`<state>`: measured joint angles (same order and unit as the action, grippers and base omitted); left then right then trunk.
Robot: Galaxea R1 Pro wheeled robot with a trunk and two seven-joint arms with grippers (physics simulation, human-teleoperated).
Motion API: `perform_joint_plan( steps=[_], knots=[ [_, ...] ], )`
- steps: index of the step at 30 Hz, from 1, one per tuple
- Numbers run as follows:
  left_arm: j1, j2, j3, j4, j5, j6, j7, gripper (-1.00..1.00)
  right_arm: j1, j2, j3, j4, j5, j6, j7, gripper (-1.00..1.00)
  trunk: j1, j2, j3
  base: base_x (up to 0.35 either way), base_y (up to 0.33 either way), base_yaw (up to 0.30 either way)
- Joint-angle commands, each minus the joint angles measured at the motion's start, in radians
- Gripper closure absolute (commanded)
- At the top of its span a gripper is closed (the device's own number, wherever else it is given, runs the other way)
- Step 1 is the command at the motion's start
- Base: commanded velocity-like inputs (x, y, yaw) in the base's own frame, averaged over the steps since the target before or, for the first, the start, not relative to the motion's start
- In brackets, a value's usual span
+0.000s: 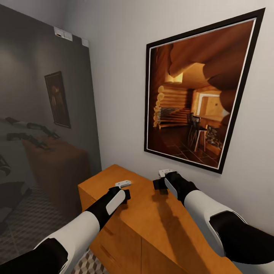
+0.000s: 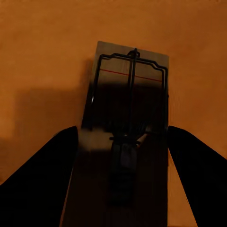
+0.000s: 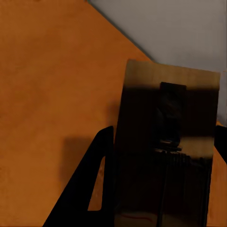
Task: Take the four mousetraps from the cabinet in the bathroom and place them on the bathroom floor. Make sure all four end up on the same floor surface, and ensure that at least two of them are either under or directly next to the same bathroom sink.
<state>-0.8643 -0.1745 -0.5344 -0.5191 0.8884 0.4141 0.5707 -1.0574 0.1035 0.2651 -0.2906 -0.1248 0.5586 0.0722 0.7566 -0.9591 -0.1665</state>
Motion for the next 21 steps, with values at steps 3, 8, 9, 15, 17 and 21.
perform_joint_plan(
  steps=[3, 8, 9, 15, 17, 21],
  knots=[
    [-0.001, 0.000, -0.002, -0.001, 0.003, 0.003, 0.006, 1.00, -0.001, -0.001, 0.008, -0.001, -0.012, 0.004, -0.002, 1.00, -0.011, 0.020, 0.008, 0.000, 0.256, 0.000],
    [-0.001, 0.000, -0.002, -0.001, 0.003, 0.003, 0.005, 1.00, -0.001, -0.001, 0.008, -0.001, -0.012, 0.004, -0.002, 1.00, -0.031, 0.055, 0.024, 0.000, 0.273, 0.000],
    [-0.001, 0.000, -0.002, -0.001, 0.003, 0.003, 0.005, 1.00, -0.001, -0.001, 0.008, -0.001, -0.012, 0.004, -0.002, 1.00, -0.034, 0.062, 0.027, 0.000, 0.276, 0.000],
    [-0.001, 0.000, -0.001, -0.001, 0.003, 0.003, 0.005, 1.00, -0.001, -0.001, 0.008, -0.001, -0.013, 0.004, -0.002, 1.00, -0.057, 0.104, 0.046, -0.011, 0.276, 0.000],
    [-0.001, 0.000, -0.001, -0.001, 0.003, 0.003, 0.006, 1.00, -0.001, -0.001, 0.008, -0.001, -0.013, 0.004, -0.002, 1.00, -0.065, 0.118, 0.052, -0.091, 0.259, 0.000],
    [-0.001, 0.000, -0.001, -0.001, 0.003, 0.003, 0.007, 1.00, -0.001, -0.001, 0.008, -0.001, -0.013, 0.004, -0.002, 1.00, -0.080, 0.146, 0.064, -0.180, 0.225, 0.000]
  ],
)
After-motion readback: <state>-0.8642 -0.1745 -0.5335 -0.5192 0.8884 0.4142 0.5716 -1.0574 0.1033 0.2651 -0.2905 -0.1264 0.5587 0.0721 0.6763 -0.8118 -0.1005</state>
